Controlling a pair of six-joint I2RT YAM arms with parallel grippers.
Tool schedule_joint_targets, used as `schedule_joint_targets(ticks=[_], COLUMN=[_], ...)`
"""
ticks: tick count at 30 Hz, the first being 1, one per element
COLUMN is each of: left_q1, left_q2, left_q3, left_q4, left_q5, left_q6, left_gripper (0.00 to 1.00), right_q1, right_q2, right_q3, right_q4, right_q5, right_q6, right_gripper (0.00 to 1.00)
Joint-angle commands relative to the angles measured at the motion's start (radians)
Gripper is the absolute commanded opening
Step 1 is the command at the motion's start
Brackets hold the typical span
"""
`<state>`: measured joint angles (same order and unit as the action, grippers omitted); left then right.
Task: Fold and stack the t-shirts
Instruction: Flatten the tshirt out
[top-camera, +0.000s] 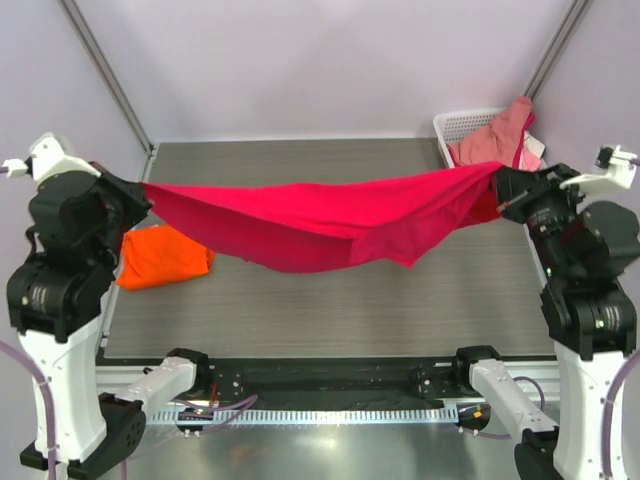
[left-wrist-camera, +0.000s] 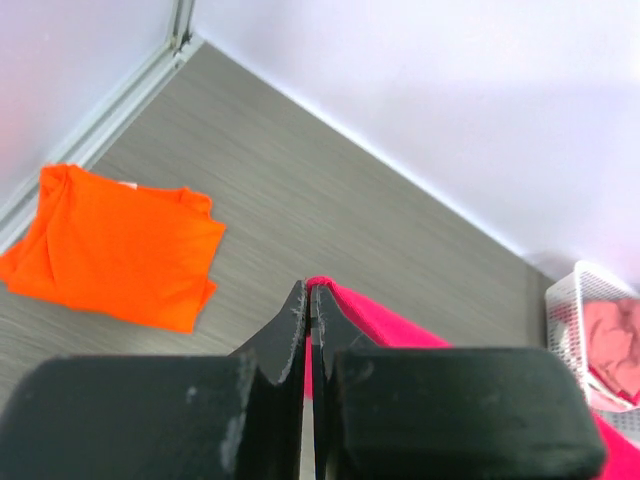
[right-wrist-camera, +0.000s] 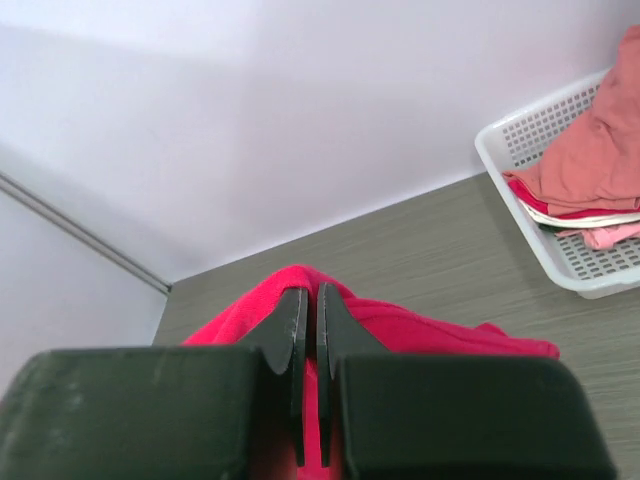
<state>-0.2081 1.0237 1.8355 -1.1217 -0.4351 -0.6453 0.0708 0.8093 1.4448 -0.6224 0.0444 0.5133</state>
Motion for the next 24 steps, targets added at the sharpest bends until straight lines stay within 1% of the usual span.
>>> schedule_joint_targets(ticks=[1, 7, 9, 11, 13, 14, 15, 17, 18, 19, 20, 22, 23, 24], left_q1=[0.007, 0.007, 0.007, 0.007, 0.007, 0.009, 0.007, 0.007, 0.007, 0.007, 0.009, 0.015, 0.018, 0.027], left_q2=[-0.013, -0.043, -0.045, -0.030, 0.009, 0.021, 0.051, 0.081, 0.094, 0.123, 0.139, 0.173, 0.203, 0.219], left_q3=[0.056, 0.054, 0.038, 0.015, -0.033, -0.053, -0.109, -0.166, -0.192, -0.240, -0.258, -0.281, -0.298, -0.308], left_q4=[-0.081, -0.089, -0.079, -0.055, -0.024, -0.009, 0.026, 0.069, 0.091, 0.130, 0.151, 0.193, 0.206, 0.218], left_q5=[-0.034, -0.022, -0.034, -0.033, -0.002, 0.039, 0.061, 0.091, 0.108, 0.110, 0.111, 0.113, 0.113, 0.113], left_q6=[0.030, 0.035, 0.039, 0.042, 0.042, 0.039, 0.033, 0.023, 0.018, 0.006, 0.001, -0.008, -0.022, -0.028], left_gripper=[0.00, 0.00, 0.00, 0.00, 0.00, 0.00, 0.00, 0.00, 0.00, 0.00, 0.00, 0.00, 0.00, 0.00], right_q1=[-0.005, -0.005, -0.005, -0.005, -0.003, -0.003, -0.003, -0.005, -0.003, -0.005, -0.003, -0.005, -0.003, -0.005], right_q2=[-0.039, -0.130, -0.153, -0.138, -0.079, -0.055, -0.004, 0.052, 0.089, 0.153, 0.197, 0.275, 0.362, 0.402], right_q3=[0.022, -0.020, -0.034, -0.037, -0.056, -0.073, -0.117, -0.168, -0.191, -0.231, -0.242, -0.242, -0.235, -0.224], right_q4=[-0.063, -0.141, -0.155, -0.168, -0.169, -0.163, -0.127, -0.068, -0.007, 0.030, 0.094, 0.147, 0.173, 0.220], right_q5=[-0.032, -0.165, -0.181, -0.189, -0.189, -0.196, -0.204, -0.222, -0.238, -0.247, -0.248, -0.233, -0.227, -0.216], right_q6=[-0.006, 0.027, 0.036, 0.037, 0.033, 0.031, 0.033, 0.042, 0.045, 0.057, 0.062, 0.071, 0.074, 0.082], right_gripper=[0.01, 0.01, 0.01, 0.01, 0.01, 0.01, 0.01, 0.01, 0.01, 0.01, 0.01, 0.01, 0.01, 0.01])
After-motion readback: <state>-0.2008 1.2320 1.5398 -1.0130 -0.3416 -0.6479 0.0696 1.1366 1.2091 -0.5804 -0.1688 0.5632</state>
